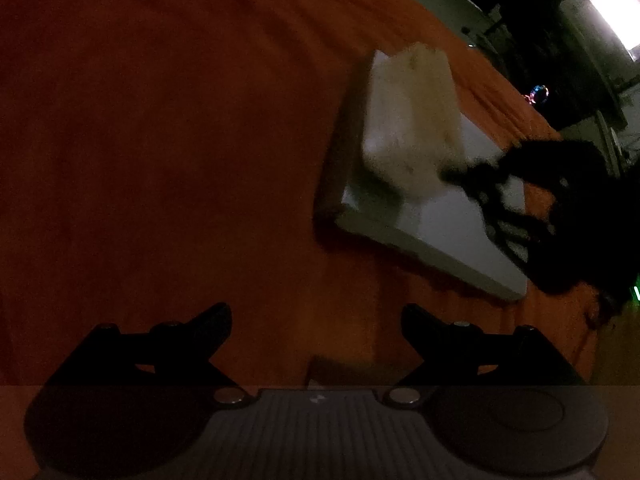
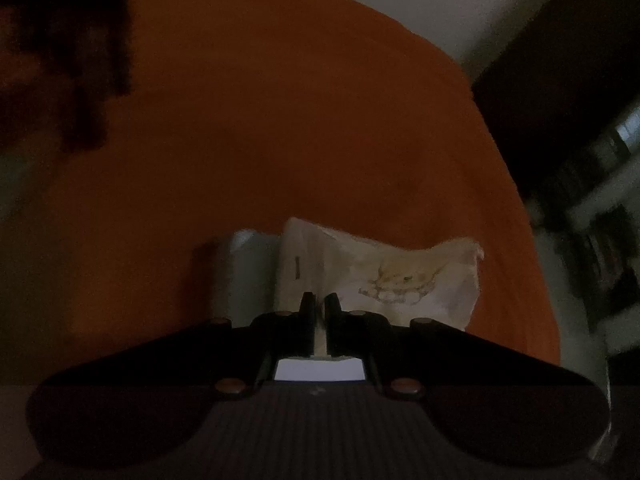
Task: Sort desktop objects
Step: 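Reach both tools to the beige paper block on the white board, then grasp the beige paper block with the left tool while the right tool pinches it too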
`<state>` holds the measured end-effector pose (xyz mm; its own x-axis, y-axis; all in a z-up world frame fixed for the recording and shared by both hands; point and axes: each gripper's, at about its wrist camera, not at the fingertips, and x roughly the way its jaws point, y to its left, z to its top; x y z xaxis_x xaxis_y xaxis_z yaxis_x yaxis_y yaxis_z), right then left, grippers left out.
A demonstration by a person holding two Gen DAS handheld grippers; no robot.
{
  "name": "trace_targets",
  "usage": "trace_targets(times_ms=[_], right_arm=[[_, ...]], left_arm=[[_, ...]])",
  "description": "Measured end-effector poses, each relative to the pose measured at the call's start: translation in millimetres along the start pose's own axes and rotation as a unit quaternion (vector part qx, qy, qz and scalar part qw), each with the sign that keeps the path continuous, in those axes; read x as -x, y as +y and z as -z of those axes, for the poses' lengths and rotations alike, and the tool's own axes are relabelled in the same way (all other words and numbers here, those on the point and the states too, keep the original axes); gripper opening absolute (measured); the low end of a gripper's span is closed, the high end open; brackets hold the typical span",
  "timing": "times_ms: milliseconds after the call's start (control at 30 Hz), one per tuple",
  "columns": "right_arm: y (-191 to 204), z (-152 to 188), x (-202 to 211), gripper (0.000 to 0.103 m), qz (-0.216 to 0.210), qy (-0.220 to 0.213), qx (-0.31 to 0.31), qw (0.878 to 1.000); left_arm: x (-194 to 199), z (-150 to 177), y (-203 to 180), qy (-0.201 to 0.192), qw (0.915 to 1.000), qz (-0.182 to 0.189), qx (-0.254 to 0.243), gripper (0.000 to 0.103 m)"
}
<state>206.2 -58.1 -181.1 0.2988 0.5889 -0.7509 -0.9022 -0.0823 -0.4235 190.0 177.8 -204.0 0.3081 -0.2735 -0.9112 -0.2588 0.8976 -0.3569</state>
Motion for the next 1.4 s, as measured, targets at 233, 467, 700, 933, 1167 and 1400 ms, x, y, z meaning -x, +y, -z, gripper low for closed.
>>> trace_targets(times_ms=[233, 467, 700, 933, 1167, 1400], right_arm=[[27, 60, 50, 0.008, -0.004, 0.010, 0.163, 0.987], [-31, 95, 79, 0.039, 0.060, 0.048, -0.054, 0.996], [-58, 107, 78, 0.075, 0.032, 0.071, -0.481, 0.873], [-63, 131, 43, 0.039, 0.038, 0.078, -0.648, 0.756], [-62, 144, 62, 0.008, 0.070, 0.050, -0.612, 0.786], [-33, 143, 69, 0.008, 0.042, 0.068, -0.556, 0.828]], left_arm=[[-17, -30, -42, -0.005, 0.9911, -0.007, -0.133, 0.092], [-36, -59, -95, -0.039, 0.9632, -0.013, -0.266, 0.092], [-50, -66, -114, -0.082, 0.9531, -0.010, -0.291, 0.092], [-66, -56, -134, -0.147, 0.9249, -0.047, -0.347, 0.091], [-64, -50, -130, -0.155, 0.9355, -0.043, -0.314, 0.091], [-76, -43, -141, -0.162, 0.9333, -0.061, -0.315, 0.091]])
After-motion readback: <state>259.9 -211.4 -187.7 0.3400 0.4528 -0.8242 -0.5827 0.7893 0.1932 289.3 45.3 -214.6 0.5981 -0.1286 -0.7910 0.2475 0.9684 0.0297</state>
